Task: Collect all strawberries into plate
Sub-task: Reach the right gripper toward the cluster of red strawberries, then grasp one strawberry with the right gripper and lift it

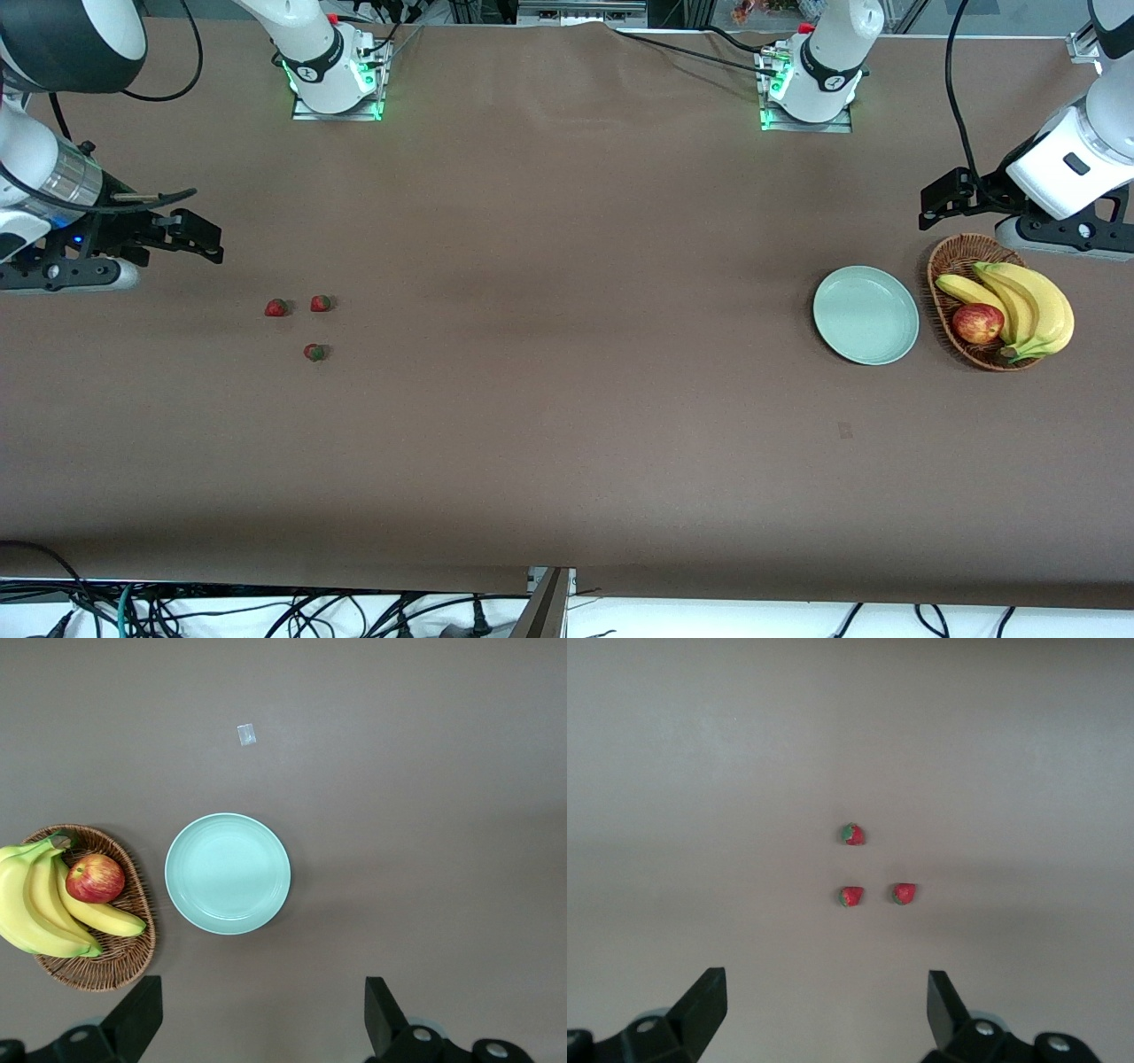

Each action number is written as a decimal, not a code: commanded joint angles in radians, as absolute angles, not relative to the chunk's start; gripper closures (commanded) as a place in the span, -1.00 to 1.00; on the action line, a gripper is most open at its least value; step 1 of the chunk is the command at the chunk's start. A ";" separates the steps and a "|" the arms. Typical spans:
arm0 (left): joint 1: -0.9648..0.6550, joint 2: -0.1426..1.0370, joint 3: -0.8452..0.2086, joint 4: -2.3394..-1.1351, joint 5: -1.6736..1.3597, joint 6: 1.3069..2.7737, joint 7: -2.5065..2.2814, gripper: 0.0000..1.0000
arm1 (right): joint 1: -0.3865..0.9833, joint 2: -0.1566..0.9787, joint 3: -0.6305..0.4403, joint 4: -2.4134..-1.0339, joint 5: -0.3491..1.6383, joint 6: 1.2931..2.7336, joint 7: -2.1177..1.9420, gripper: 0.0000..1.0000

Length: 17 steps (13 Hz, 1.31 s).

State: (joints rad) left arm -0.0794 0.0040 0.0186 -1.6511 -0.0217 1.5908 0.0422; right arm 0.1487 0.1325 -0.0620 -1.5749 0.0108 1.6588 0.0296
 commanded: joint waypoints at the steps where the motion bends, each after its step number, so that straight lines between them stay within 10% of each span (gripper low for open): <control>1: -0.077 0.011 0.021 -1.629 -0.028 1.580 0.044 -1.00 | 0.146 0.182 -0.051 -1.569 -0.002 1.655 0.012 -0.99; 9: -0.077 0.011 0.020 -1.629 -0.029 1.577 0.044 -1.00 | 0.138 0.261 -0.049 -1.615 0.003 1.655 -0.026 -0.99; 17: -0.077 0.012 0.017 -1.629 -0.028 1.578 0.034 -1.00 | 0.146 0.421 -0.040 -1.858 0.011 2.150 -0.026 -0.99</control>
